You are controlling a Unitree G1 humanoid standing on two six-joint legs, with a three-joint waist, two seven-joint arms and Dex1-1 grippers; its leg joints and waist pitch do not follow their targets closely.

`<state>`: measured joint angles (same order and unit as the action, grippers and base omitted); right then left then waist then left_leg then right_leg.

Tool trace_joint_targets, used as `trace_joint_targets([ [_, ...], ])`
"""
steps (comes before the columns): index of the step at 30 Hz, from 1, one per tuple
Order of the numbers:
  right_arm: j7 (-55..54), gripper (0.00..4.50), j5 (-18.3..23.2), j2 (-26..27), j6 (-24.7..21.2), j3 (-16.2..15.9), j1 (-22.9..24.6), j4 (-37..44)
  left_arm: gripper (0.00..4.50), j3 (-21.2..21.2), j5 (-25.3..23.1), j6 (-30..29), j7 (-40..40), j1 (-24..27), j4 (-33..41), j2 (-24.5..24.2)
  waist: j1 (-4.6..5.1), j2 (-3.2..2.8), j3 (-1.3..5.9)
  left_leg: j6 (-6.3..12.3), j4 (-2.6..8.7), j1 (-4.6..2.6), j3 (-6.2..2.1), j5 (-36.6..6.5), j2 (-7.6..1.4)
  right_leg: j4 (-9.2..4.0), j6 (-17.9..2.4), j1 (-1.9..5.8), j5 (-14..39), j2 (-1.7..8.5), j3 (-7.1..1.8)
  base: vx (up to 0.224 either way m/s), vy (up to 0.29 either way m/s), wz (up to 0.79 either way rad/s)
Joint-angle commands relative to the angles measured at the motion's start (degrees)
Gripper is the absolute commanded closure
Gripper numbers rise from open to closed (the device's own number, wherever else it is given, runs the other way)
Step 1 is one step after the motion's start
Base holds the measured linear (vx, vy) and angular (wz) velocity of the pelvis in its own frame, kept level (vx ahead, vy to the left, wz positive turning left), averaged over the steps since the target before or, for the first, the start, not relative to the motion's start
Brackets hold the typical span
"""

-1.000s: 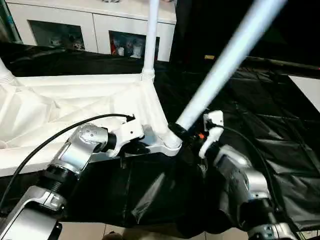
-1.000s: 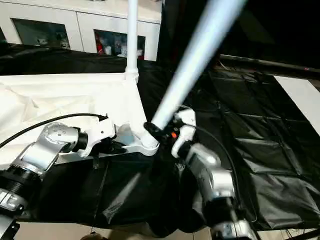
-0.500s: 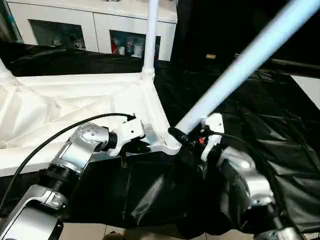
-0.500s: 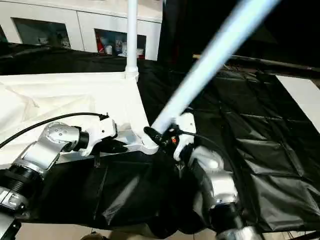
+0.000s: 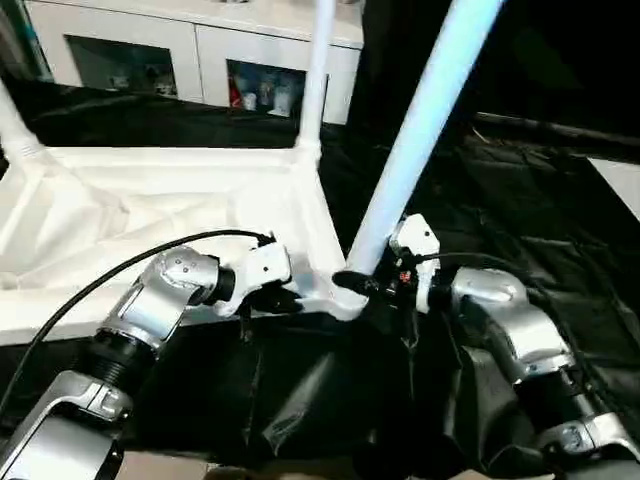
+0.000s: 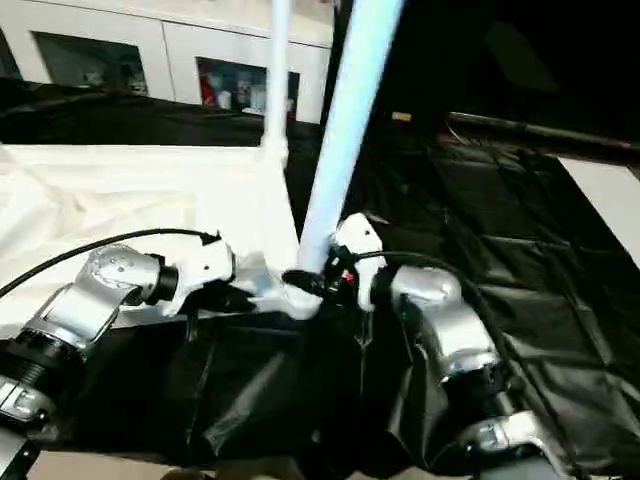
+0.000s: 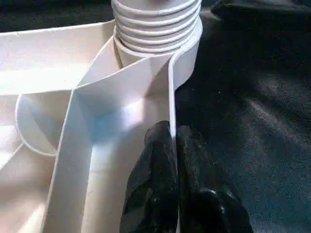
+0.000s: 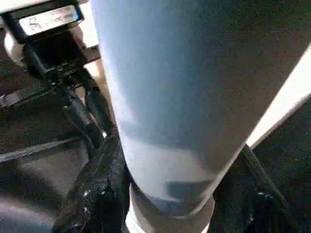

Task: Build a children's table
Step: Insert table leg to table base

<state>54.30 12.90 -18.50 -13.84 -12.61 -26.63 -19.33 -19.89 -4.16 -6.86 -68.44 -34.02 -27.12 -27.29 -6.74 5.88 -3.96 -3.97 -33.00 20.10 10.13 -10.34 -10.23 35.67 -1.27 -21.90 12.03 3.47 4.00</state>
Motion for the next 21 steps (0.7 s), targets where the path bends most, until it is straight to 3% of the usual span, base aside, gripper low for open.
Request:
trace_joint_targets([
  [1, 6.5, 2.62, -0.8, -1.3, -5.3, -5.6, 3.5, -3.8, 4.5, 1.2, 3.0, 1.7, -0.8, 0.5, 1.0, 0.1, 0.35, -0.06, 3.1, 1.25, 3.97, -0.46, -1.17, -9.7, -3.73, -5.03, -8.1, 1.62, 17.0, 5.93, -3.6, 0.0, 0.0, 0.0],
  [2, 6.5, 2.62, -0.8, -1.3, -5.3, -5.6, 3.5, -3.8, 4.5, 1.2, 3.0, 1.7, -0.8, 0.5, 1.0, 0.1, 0.39, -0.02, 3.1, 1.31, 4.01, -0.39, -1.2, -9.7, -3.73, -4.96, -8.2, 1.69, 16.5, 5.9, -3.58, 0.0, 0.0, 0.0],
  [3, 7.7, 2.62, -1.1, -2.0, -4.7, -6.1, 3.7, -4.3, 4.5, 1.1, 4.1, 2.0, -3.3, 0.8, 1.9, -0.1, 0.25, -0.51, 3.16, 1.11, 4.01, -0.52, -1.2, -10.1, -3.73, -4.92, -8.5, 1.65, 15.7, 5.95, -3.61, 0.0, 0.0, 0.0],
  [5, 8.2, 2.62, -1.3, -2.3, -4.2, -6.4, 3.8, -4.4, 4.5, 1.1, 4.5, 2.3, -4.2, 0.9, 2.3, -0.2, 0.34, -0.2, 3.32, 0.75, 4.01, -0.55, -1.19, -10.5, -3.73, -4.79, -9.1, 1.79, 14.3, 5.81, -3.55, 0.0, 0.0, 0.0],
  [6, 8.7, 2.62, -1.3, -2.5, -4.2, -6.4, 4.0, -4.2, 4.5, 1.0, 4.9, 2.5, -4.9, 0.9, 2.5, -0.2, 0.28, -0.74, 3.31, 0.54, 4.06, -0.57, -1.26, -10.7, -3.72, -4.72, -9.3, 1.78, 14.0, 5.83, -3.59, 0.0, 0.0, 0.0],
  [7, 9.1, 2.62, -1.2, -2.6, -4.2, -6.5, 4.2, -4.0, 4.5, 1.0, 5.4, 2.3, -6.0, 0.9, 2.7, -0.2, 0.39, -0.37, 3.36, 0.43, 4.04, -0.57, -1.2, -11.1, -3.73, -4.78, -9.5, 1.84, 13.6, 5.8, -3.58, 0.0, 0.0, 0.0],
  [8, 10.0, 2.62, -0.8, -2.8, -4.6, -6.6, 4.6, -3.5, 4.5, 0.7, 5.9, 2.3, -7.4, 0.9, 2.8, -0.5, 0.27, -0.63, 3.38, 0.37, 4.03, -0.63, -1.22, -11.1, -3.71, -4.77, -9.6, 1.88, 13.4, 5.87, -3.62, 0.0, 0.0, 0.0],
  [12, 11.9, 2.62, -0.3, -3.3, -4.8, -7.1, 5.9, -1.9, 4.5, 0.1, 6.9, 1.8, -11.4, 0.9, 3.3, -1.1, 0.34, -0.66, 3.35, 0.2, 4.14, -0.67, -1.27, -11.9, -3.75, -4.72, -9.9, 1.95, 12.8, 5.73, -3.6, 0.0, 0.0, 0.0],
  [14, 12.9, 2.62, -0.7, -3.8, -3.9, -7.8, 6.9, -1.1, 4.5, -0.1, 7.0, 2.1, -12.8, 0.5, 2.9, -1.3, 0.42, -0.99, 3.03, -0.01, 4.3, -0.7, -1.31, -13.1, -3.78, -4.87, -10.0, 1.75, 13.6, 5.68, -3.64, 0.0, 0.0, 0.0],
  [21, 14.5, 2.62, -1.3, -4.7, -1.8, -8.7, 10.0, 1.6, 4.5, -0.7, 6.0, 4.7, -14.6, -1.7, -0.3, -1.3, 0.38, -0.87, 2.41, -0.57, 4.64, -1.09, -1.53, -17.6, -3.9, -5.72, -8.8, 1.31, 20.5, 5.83, -3.76, 0.0, 0.0, 0.0],
])
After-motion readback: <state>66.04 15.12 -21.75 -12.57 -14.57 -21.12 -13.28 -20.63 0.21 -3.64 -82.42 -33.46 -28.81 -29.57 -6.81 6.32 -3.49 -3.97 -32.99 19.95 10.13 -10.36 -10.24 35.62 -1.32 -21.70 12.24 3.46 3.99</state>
